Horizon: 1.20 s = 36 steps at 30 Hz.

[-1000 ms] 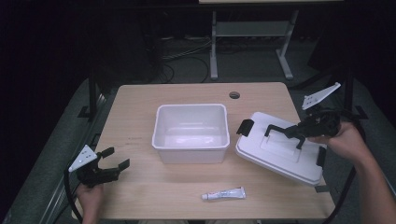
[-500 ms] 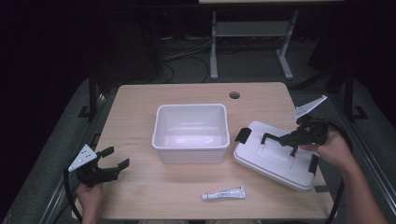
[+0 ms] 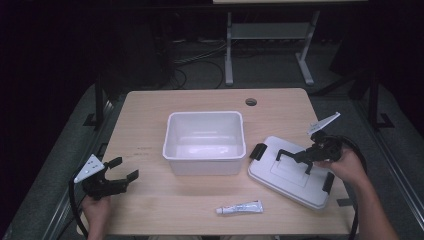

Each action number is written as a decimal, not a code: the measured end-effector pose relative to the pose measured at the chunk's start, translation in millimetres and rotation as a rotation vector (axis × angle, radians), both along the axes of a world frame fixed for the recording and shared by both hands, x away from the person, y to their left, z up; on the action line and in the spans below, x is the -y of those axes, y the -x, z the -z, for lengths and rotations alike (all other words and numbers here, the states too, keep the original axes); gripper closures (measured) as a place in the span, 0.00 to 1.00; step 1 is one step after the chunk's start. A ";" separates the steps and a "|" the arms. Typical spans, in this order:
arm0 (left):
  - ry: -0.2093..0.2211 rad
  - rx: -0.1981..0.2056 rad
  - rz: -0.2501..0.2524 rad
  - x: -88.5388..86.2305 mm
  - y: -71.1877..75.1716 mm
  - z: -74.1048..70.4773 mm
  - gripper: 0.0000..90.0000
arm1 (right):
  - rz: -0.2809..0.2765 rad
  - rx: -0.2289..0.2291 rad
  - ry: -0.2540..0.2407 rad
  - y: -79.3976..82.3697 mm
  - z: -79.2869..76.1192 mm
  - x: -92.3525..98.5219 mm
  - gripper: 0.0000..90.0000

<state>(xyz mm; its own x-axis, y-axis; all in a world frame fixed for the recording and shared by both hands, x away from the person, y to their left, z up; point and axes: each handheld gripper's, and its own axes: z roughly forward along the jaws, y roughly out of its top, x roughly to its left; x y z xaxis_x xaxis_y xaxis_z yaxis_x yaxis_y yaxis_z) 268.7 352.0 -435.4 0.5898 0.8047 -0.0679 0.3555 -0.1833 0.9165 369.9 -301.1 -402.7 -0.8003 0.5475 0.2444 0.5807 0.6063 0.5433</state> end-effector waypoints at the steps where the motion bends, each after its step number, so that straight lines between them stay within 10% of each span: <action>1: 0.003 0.001 -0.001 -0.3 0.1 0.0 0.16 | 0.000 -0.003 0.000 -0.2 1.5 -0.2 0.93; 14: 0.000 -0.002 0.001 0.1 -0.2 0.3 0.16 | 0.025 -0.007 -0.021 1.9 4.1 0.9 0.85; 36: -0.007 -0.008 0.001 3.4 -0.3 0.8 0.16 | 0.030 0.087 -0.018 24.1 -36.0 -0.9 0.72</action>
<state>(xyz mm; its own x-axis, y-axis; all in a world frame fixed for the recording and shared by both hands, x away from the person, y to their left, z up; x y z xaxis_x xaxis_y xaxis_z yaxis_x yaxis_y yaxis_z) 269.0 348.7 -436.1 0.5903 0.8044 -0.0672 0.3625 -0.1897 0.9125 345.8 -300.1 -366.7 -0.8023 0.5677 0.1846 0.5485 0.5790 0.6033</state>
